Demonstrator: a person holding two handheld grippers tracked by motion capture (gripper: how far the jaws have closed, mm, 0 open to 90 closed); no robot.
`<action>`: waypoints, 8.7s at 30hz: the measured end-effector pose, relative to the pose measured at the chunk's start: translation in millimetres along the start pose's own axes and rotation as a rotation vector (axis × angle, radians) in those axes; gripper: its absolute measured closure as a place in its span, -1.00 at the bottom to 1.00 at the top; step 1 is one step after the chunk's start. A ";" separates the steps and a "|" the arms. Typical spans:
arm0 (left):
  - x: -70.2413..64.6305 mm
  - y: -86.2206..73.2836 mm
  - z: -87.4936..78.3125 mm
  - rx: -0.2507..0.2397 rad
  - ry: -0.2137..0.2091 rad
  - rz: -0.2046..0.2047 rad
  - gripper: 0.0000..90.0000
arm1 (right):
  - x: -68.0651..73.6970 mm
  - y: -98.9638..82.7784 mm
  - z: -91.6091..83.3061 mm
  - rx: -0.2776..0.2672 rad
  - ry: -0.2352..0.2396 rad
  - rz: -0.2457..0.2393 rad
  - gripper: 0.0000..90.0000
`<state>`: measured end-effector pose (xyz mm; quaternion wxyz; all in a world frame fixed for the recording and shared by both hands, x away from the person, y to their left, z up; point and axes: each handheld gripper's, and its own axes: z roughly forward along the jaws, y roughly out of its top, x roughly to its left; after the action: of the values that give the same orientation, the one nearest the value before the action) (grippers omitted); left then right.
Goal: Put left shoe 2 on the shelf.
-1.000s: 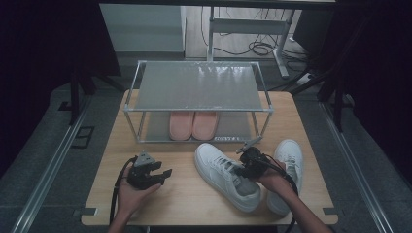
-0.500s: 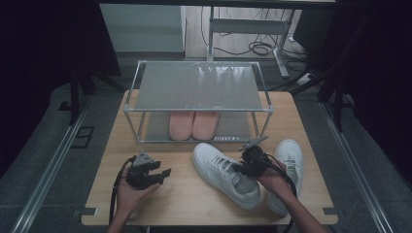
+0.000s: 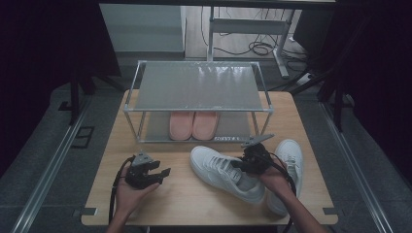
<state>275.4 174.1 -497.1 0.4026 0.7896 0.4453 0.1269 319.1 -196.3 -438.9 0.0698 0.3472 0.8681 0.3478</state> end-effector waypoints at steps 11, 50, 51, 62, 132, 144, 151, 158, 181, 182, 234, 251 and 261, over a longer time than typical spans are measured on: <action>-0.1 -0.2 0.0 0.000 0.001 -0.003 0.03 | -0.4 6.6 -16.9 -0.082 0.029 0.008 0.83; 0.5 -0.4 0.9 0.004 -0.003 -0.004 0.03 | 7.8 69.3 -74.0 -0.371 0.133 0.021 0.83; 0.7 -0.8 1.1 0.003 -0.005 -0.010 0.03 | 7.8 71.5 -74.5 -0.376 0.135 0.023 0.83; 1.3 -1.4 2.0 0.006 -0.009 -0.012 0.03 | 5.9 107.9 -75.8 -0.414 0.114 0.046 0.83; 6.6 -1.8 -0.4 -0.013 -0.031 -0.024 0.04 | -59.7 259.9 13.6 -0.420 -0.179 0.541 0.81; 8.5 -2.6 0.9 -0.011 -0.036 -0.026 0.04 | -72.9 263.2 36.4 -0.415 -0.235 0.630 0.78; 10.0 -3.1 0.5 -0.010 -0.032 -0.024 0.04 | -73.8 260.1 43.8 -0.424 -0.214 0.575 0.34; 8.1 -3.0 1.2 -0.009 -0.030 -0.016 0.04 | -68.6 255.7 22.8 -0.429 -0.243 0.452 0.28; 6.6 -3.2 0.7 -0.007 -0.019 -0.014 0.04 | -65.2 211.7 -10.8 -0.414 -0.190 0.310 0.70; 6.5 -3.2 0.6 -0.007 -0.019 -0.014 0.04 | -65.0 209.8 -11.9 -0.411 -0.191 0.302 0.74; 1.6 -3.3 6.0 0.012 -0.024 0.001 0.04 | -51.6 169.0 21.4 -0.320 -0.184 0.233 1.00; 2.4 -3.2 5.3 0.012 -0.024 0.001 0.04 | -30.0 186.7 36.8 -0.328 -0.133 0.207 1.00; 2.4 -3.4 4.6 0.012 -0.023 0.003 0.04 | -32.9 183.6 35.7 -0.332 -0.117 0.213 1.00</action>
<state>277.4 174.6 -503.0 0.4026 0.7942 0.4403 0.1157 458.5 -103.0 -349.8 0.1391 0.4403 0.7516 0.4710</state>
